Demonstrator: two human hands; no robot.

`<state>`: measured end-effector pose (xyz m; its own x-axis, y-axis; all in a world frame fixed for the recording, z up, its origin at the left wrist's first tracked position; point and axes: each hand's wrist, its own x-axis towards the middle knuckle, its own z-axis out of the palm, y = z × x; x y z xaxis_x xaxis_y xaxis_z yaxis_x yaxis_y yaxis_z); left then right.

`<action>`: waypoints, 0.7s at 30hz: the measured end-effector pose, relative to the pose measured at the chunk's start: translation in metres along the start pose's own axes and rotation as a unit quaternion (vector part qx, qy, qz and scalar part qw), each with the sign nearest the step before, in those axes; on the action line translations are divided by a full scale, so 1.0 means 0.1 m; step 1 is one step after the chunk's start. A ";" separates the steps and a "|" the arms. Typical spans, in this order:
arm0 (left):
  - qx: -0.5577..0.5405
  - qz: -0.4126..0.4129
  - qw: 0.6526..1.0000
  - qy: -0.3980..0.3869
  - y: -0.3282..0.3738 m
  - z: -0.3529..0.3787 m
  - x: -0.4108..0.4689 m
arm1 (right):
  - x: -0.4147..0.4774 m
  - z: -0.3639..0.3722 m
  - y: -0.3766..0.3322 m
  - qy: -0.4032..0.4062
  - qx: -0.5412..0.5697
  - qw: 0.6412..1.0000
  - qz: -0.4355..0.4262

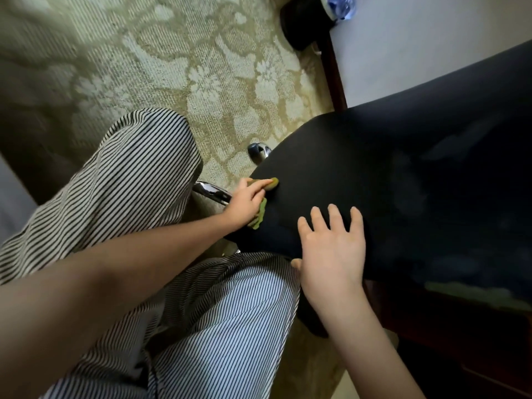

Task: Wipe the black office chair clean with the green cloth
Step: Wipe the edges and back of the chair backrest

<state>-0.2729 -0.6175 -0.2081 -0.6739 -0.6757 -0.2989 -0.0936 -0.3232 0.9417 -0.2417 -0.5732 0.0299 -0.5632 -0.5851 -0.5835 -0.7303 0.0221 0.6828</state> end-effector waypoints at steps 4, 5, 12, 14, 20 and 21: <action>-0.030 0.129 0.989 -0.074 0.49 0.04 -0.23 | 0.01 -0.01 -0.02 0.027 0.005 1.000 0.005; -0.038 0.151 0.984 -0.086 0.57 0.06 -0.29 | 0.01 -0.01 -0.03 0.035 0.010 0.999 0.009; -0.026 0.103 0.993 -0.043 0.33 -0.06 -0.22 | -0.04 -0.04 -0.03 0.036 -0.006 0.999 0.000; -0.019 0.004 1.000 0.016 0.06 -0.08 -0.19 | -0.07 -0.06 -0.01 0.020 -0.031 0.999 -0.011; -0.086 -0.229 0.961 0.129 -0.26 -0.12 -0.40 | -0.08 0.12 -0.08 0.100 0.013 0.993 0.055; -0.093 -0.251 0.951 0.153 -0.31 -0.09 -0.43 | -0.07 0.15 -0.08 0.106 0.027 0.993 0.047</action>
<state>-0.2339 -0.5843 -0.2256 -0.3312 -0.5571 -0.7615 -0.1961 -0.7488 0.6331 -0.2373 -0.5572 0.0225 -0.5409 -0.7352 -0.4085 -0.7005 0.1250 0.7026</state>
